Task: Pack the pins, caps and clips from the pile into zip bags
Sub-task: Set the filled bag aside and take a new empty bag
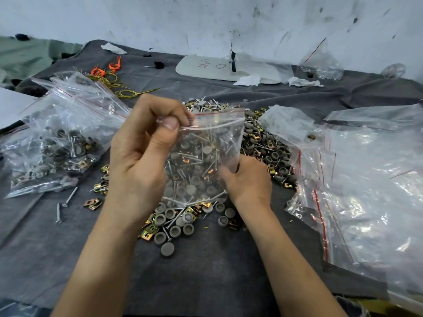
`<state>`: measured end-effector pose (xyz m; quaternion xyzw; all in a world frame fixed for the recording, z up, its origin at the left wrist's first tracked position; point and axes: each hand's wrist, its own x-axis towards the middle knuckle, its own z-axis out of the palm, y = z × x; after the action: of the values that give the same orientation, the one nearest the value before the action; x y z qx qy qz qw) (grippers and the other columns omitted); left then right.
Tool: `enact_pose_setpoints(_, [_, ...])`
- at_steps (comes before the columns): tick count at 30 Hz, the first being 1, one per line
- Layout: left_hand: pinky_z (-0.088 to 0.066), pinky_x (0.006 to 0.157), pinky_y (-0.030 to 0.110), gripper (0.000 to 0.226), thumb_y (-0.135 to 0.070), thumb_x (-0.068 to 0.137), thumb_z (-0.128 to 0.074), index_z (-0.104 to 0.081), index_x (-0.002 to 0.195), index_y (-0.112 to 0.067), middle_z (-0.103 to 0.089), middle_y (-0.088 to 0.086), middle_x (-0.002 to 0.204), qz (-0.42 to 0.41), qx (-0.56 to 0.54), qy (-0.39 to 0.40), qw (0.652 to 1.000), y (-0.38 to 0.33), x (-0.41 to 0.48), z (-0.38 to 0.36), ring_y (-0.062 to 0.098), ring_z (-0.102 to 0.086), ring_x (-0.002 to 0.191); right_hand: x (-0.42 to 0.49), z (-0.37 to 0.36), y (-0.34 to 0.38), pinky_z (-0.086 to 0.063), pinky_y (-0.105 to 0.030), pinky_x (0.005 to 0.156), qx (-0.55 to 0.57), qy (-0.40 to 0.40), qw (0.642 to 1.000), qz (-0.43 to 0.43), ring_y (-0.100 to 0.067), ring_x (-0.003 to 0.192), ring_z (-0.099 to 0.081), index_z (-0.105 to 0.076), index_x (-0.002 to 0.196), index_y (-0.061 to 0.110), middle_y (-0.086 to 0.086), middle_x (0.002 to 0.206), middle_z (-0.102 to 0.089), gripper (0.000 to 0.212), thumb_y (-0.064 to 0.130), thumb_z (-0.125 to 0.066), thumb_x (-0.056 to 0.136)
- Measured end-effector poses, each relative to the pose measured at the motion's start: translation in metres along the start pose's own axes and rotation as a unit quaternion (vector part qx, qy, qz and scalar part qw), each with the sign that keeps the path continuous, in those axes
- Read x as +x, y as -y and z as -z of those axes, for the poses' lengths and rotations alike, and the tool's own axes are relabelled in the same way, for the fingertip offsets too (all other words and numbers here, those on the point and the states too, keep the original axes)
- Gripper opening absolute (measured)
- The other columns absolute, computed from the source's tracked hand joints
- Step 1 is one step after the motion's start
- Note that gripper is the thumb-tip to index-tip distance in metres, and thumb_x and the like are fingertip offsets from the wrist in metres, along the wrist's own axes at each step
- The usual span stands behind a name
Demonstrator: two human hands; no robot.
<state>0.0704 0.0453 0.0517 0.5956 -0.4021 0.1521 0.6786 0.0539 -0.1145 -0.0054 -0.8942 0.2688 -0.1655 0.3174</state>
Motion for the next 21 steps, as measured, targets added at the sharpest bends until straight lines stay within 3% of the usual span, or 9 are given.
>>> enact_pose_setpoints(3, [-0.042,0.084,0.072,0.027,-0.02,0.096,-0.046,-0.063,0.094,-0.04,-0.061,-0.011,0.097,0.002,0.004,0.003,1.0,-0.001,-0.001,0.0,0.026,-0.054,0.095,0.001,0.002,0.0,-0.052,-0.03,0.068,0.069,0.02,0.997,-0.026,-0.016,0.077,-0.064,-0.059,0.069,0.026,0.008,0.074,-0.064,0.017,0.028,-0.069,0.083])
enact_pose_setpoints(7, [-0.044,0.082,0.062,0.024,-0.017,0.096,-0.046,-0.061,0.093,-0.036,-0.06,-0.008,0.096,0.007,0.004,0.012,1.0,-0.003,-0.001,-0.001,0.024,-0.054,0.093,0.0,0.014,0.001,-0.042,-0.02,0.052,0.162,-0.012,0.987,-0.005,-0.007,0.057,-0.053,-0.056,0.066,0.022,0.007,0.065,-0.059,0.019,0.021,-0.068,0.08])
enact_pose_setpoints(12, [-0.047,0.083,0.045,0.015,-0.013,0.098,-0.043,-0.054,0.095,-0.023,-0.06,0.005,0.096,-0.04,0.106,0.096,0.989,-0.009,0.002,-0.004,0.028,-0.059,0.095,-0.006,0.08,0.006,-0.036,-0.009,0.046,0.413,-0.082,0.903,0.081,0.004,0.048,-0.044,-0.063,0.067,0.022,0.017,0.051,-0.054,0.017,0.012,-0.066,0.081])
enact_pose_setpoints(16, [-0.045,0.084,0.04,0.014,-0.013,0.097,-0.043,-0.054,0.092,-0.021,-0.059,0.008,0.098,-0.042,0.095,0.128,0.986,-0.014,0.001,-0.013,0.029,-0.058,0.097,-0.025,0.11,0.02,-0.041,-0.013,0.058,0.429,-0.07,0.866,0.246,-0.001,0.062,-0.05,-0.065,0.071,0.03,0.016,0.067,-0.06,0.01,0.022,-0.068,0.076])
enact_pose_setpoints(19, [-0.042,0.086,0.033,0.014,-0.012,0.097,-0.043,-0.054,0.094,-0.021,-0.059,0.006,0.099,-0.049,0.101,0.143,0.983,-0.016,0.001,-0.016,0.024,-0.059,0.097,-0.033,0.101,0.026,-0.049,-0.029,0.074,0.371,-0.012,0.882,0.289,-0.009,0.092,-0.061,-0.063,0.079,0.029,0.008,0.096,-0.065,0.007,0.023,-0.067,0.078])
enact_pose_setpoints(21, [-0.043,0.087,0.033,0.014,-0.012,0.097,-0.043,-0.054,0.095,-0.022,-0.059,0.007,0.099,-0.052,0.1,0.148,0.983,-0.016,0.001,-0.017,0.024,-0.058,0.097,-0.033,0.096,0.025,-0.05,-0.031,0.083,0.339,0.012,0.897,0.285,-0.01,0.106,-0.06,-0.064,0.082,0.027,0.003,0.109,-0.064,0.006,0.031,-0.066,0.078])
